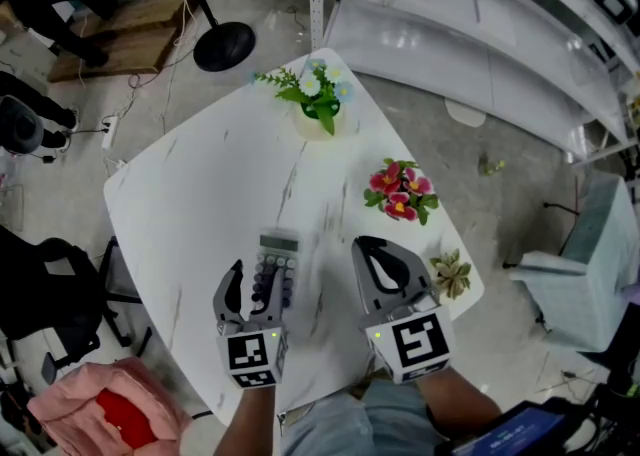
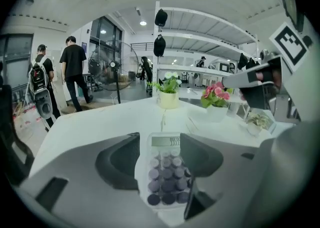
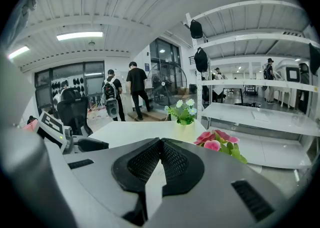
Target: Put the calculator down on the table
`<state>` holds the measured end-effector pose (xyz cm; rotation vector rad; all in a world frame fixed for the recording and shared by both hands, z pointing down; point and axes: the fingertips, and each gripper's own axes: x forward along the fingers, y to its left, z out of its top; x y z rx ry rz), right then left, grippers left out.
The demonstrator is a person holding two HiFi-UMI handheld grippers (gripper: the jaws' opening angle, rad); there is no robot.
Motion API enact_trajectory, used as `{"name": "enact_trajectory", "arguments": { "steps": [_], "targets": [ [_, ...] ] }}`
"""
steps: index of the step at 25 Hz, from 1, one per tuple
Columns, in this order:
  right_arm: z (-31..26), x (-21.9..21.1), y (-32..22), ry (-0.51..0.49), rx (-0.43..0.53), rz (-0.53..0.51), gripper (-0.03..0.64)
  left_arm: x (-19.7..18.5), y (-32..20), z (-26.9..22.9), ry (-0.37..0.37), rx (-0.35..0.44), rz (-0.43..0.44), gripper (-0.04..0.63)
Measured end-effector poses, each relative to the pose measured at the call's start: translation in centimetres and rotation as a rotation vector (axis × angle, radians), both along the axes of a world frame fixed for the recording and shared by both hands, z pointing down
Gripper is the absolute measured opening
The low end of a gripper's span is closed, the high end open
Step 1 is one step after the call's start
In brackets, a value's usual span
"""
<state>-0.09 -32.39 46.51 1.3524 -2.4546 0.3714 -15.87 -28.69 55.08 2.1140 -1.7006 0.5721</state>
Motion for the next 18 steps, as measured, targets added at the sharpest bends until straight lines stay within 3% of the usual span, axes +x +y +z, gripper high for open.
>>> {"name": "enact_trajectory", "arguments": {
  "steps": [6,14,18],
  "targets": [
    [-3.7,-2.3,1.8,-0.037,0.090,-0.034,0.018,-0.8,1.4,-8.9,0.033,0.197,-0.022,0.200],
    [-11.1,-5.4,4.8,-0.094,0.263,-0.062,0.018,-1.7,5.3,-21.0,0.042,0.442,-0.043,0.055],
    [-14.1,-6.3,5.9,-0.109,0.339,-0.073,0.018,-3.2,7.0,-24.3,0.026,0.514,-0.077,0.008]
  ]
}}
